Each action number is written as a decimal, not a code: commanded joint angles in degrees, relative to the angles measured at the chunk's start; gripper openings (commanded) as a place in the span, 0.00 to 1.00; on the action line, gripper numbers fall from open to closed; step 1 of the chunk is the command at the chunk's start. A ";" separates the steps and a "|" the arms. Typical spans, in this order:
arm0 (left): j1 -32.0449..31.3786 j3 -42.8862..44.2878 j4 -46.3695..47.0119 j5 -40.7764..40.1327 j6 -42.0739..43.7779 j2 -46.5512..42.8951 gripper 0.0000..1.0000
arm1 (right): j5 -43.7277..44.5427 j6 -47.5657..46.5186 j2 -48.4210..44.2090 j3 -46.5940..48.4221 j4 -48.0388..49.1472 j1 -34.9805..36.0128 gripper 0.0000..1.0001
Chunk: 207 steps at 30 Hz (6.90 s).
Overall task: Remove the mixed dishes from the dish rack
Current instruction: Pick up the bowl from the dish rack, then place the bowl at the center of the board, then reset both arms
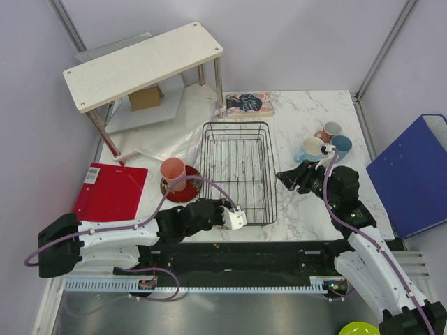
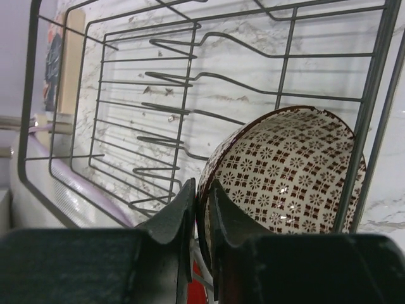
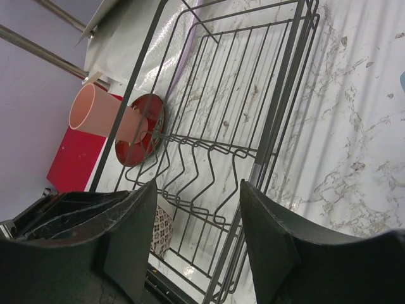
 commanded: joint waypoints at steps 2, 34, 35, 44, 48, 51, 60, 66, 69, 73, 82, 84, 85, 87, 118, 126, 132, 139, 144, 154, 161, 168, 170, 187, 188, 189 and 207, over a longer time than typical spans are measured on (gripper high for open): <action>-1.03 -0.88 4.83 -10.72 3.94 -3.34 0.02 | 0.14 0.24 -0.65 -0.15 1.23 0.29 0.62; -12.19 14.38 16.81 -27.50 8.45 -6.78 0.02 | -0.03 1.20 0.40 3.80 -0.08 0.29 0.63; -12.02 16.86 14.61 -28.91 5.90 -6.08 0.02 | 0.05 1.29 0.32 4.50 -0.44 0.29 0.63; -2.55 55.88 -36.51 -14.71 -42.85 13.33 0.02 | 6.19 0.68 -1.00 18.03 -10.36 0.38 0.64; 5.10 59.51 -38.24 4.94 -55.69 15.81 0.02 | 9.18 0.15 -2.58 20.94 -13.97 0.29 0.64; 11.00 57.76 -36.14 11.58 -62.41 15.55 0.02 | 11.56 -0.12 -3.99 21.73 -16.95 0.38 0.64; 12.68 59.68 -39.11 11.42 -65.93 19.67 0.02 | 10.25 -0.90 -0.22 24.71 -20.74 0.38 0.62; 12.68 61.35 -40.34 11.08 -65.58 23.19 0.02 | 10.95 -2.40 1.72 29.54 -24.16 0.29 0.62; 12.59 62.32 -40.52 10.02 -64.88 24.42 0.02 | 8.77 -2.75 4.08 31.66 -25.74 0.38 0.63; 12.68 63.98 -41.31 7.12 -63.48 26.35 0.02 | 5.68 -4.33 7.59 33.51 -28.56 0.38 0.62; 12.68 71.81 -43.42 5.00 -60.66 31.28 0.02 | 5.59 -5.74 14.81 35.09 -30.59 3.36 0.62; 12.68 71.99 -43.33 5.35 -60.57 31.28 0.02 | 6.29 -6.09 16.91 35.36 -30.59 4.59 0.62; 12.68 71.90 -43.42 5.36 -60.57 31.10 0.02 | 6.73 -6.18 17.54 35.45 -30.67 4.94 0.61; 12.68 71.29 -43.42 5.44 -60.57 30.75 0.02 | 8.57 -6.35 19.11 35.53 -30.76 6.00 0.51; 22.43 42.38 -37.36 -7.31 -65.40 0.70 0.99 | 32.48 -5.48 29.15 41.44 -40.52 -5.76 0.00; 22.43 36.49 -38.32 -3.70 -68.48 -2.38 0.99 | 32.49 -1.00 23.09 32.47 -42.53 -14.64 0.00; 22.43 33.23 -37.97 -3.08 -69.62 -4.40 0.99 | 28.80 2.61 19.12 24.29 -42.10 -20.62 0.00; 22.35 31.39 -37.71 -1.06 -69.71 -4.93 0.99 | 25.11 5.25 21.40 14.89 -34.81 -22.65 0.00; 22.35 29.36 -37.27 -0.71 -69.98 -6.25 0.99 | 25.72 5.51 24.40 11.72 -27.78 -22.74 0.00; 22.43 27.78 -36.48 -1.41 -71.12 -5.73 0.99 | 28.00 3.75 27.82 6.01 -18.99 -22.74 0.00; 22.43 27.08 -36.57 -1.76 -71.65 -4.06 0.99 | 27.39 2.70 31.69 3.81 -15.38 -22.74 0.04; 22.43 26.99 -36.65 -2.29 -71.74 -3.09 0.99 | 25.72 1.21 25.55 4.16 -18.80 -22.74 0.32; 22.35 27.08 -36.57 -2.38 -71.65 -2.83 0.99 | 25.19 0.85 22.83 4.59 -21.16 -22.83 0.37; 22.35 26.46 -36.57 -2.03 -70.68 -2.12 0.99 | 17.63 4.64 5.33 13.89 -30.67 -20.90 0.49; 22.35 26.37 -36.65 -2.20 -70.59 -1.95 0.99 | 17.72 4.46 5.41 15.13 -31.89 -20.20 0.50; 22.35 26.29 -36.65 -2.20 -70.51 -1.86 0.99 | 17.63 4.37 5.33 15.93 -32.08 -19.23 0.50; 17.88 28.92 -37.88 -2.38 -68.57 -0.10 0.99 | 24.87 -3.69 14.44 33.65 -8.70 14.46 0.64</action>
